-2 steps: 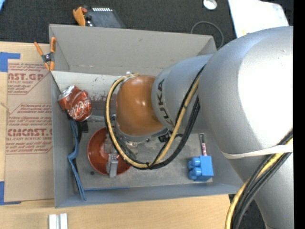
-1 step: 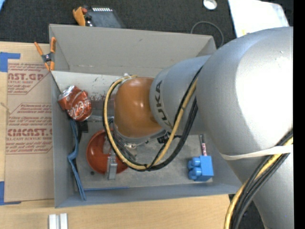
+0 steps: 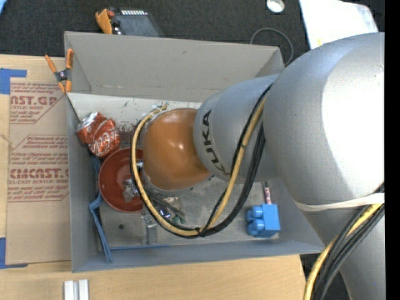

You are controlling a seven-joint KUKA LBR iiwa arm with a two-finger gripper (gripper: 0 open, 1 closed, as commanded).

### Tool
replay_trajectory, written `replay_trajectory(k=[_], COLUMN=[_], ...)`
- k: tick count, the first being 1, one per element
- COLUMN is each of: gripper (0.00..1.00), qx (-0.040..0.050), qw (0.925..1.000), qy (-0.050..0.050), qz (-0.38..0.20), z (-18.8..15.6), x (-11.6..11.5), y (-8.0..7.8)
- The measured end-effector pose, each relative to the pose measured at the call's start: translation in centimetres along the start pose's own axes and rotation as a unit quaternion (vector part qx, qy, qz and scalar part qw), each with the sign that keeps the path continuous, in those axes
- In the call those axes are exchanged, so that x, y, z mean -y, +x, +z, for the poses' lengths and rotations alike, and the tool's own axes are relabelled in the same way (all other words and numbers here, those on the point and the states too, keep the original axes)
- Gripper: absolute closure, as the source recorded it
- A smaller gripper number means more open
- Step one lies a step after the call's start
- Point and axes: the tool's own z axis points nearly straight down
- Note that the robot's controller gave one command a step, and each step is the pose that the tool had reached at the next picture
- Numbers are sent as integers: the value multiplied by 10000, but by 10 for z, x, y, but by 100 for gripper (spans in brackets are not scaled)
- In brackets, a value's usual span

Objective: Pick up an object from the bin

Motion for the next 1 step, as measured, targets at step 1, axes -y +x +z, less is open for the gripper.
replay_trajectory(k=[1], gripper=[0], qx=[7], qw=[10000], qy=[-10], qz=[12], z=[8], x=[28], y=[-15])
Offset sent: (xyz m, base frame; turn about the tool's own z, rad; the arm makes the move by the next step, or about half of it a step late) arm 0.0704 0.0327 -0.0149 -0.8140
